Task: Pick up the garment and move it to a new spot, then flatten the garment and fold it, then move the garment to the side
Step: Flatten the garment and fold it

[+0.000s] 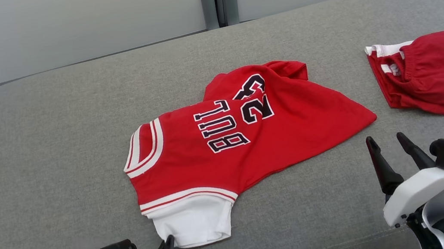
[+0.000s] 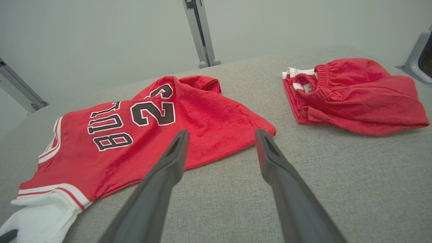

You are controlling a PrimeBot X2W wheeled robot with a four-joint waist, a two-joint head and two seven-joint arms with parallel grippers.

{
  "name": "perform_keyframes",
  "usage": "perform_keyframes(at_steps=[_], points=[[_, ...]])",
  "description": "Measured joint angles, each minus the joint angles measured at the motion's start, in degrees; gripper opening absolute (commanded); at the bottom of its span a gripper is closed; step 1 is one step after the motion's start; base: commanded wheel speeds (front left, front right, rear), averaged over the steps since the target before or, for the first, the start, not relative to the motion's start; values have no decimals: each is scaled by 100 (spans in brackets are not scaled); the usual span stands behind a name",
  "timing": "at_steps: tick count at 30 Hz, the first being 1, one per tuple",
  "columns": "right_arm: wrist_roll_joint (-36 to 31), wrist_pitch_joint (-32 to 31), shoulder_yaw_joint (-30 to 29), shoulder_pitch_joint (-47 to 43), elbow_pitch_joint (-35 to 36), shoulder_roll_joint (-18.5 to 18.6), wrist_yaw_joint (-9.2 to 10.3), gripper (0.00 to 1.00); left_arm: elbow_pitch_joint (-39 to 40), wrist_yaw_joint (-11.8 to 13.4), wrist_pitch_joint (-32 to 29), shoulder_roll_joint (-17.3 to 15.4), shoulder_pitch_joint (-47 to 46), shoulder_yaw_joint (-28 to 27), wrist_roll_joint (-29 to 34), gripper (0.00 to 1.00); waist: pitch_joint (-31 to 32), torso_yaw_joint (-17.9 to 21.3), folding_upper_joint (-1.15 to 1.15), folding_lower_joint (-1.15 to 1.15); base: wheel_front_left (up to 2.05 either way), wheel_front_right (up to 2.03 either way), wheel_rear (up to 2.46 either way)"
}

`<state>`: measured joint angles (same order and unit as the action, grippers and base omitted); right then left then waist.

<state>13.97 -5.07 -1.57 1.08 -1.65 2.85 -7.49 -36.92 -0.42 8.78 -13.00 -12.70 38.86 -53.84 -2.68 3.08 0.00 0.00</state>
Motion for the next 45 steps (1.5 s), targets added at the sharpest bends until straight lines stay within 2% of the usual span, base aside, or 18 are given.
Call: perform_keyframes(at_steps=[6,12,21,29,38,39,40,41,45], points=[[365,-422,-497,350,-437,8,1,100,523,-3,134,-174,81,-197,-108,0,-29,-141,0,0,0,0,0],[822,-806,-1069,996,-1354,166,0,100,1323,259,33,-498,319,-179,-35,0,-126,-378,0,0,0,0,0],[1263,-1031,-1671,1929,-2977,368,1,100,2342,624,-224,-673,428,-46,104,0,-387,-749,0,0,0,0,0],[1459,-895,-1604,2380,-3877,649,1,100,2700,758,-318,-750,466,11,189,0,-636,-953,0,0,0,0,0],[1781,-742,-1181,2552,-4306,837,-3,100,2827,833,-352,-793,477,37,204,0,-750,-1009,0,0,0,0,0],[1813,-735,-1123,2567,-4344,856,-3,79,2837,836,-352,-799,477,38,204,0,-747,-1008,0,0,0,0,0],[1858,-734,-1065,2586,-4379,876,-3,53,2852,848,-352,-803,477,37,204,0,-743,-1005,0,0,0,0,0],[1925,-735,-1016,2603,-4407,893,-2,44,2877,847,-350,-803,478,27,203,0,-739,-1003,0,0,0,0,0],[2169,-690,-719,2611,-4423,951,-1,27,2967,840,-339,-802,479,-22,143,0,-732,-1000,0,0,0,0,0]])
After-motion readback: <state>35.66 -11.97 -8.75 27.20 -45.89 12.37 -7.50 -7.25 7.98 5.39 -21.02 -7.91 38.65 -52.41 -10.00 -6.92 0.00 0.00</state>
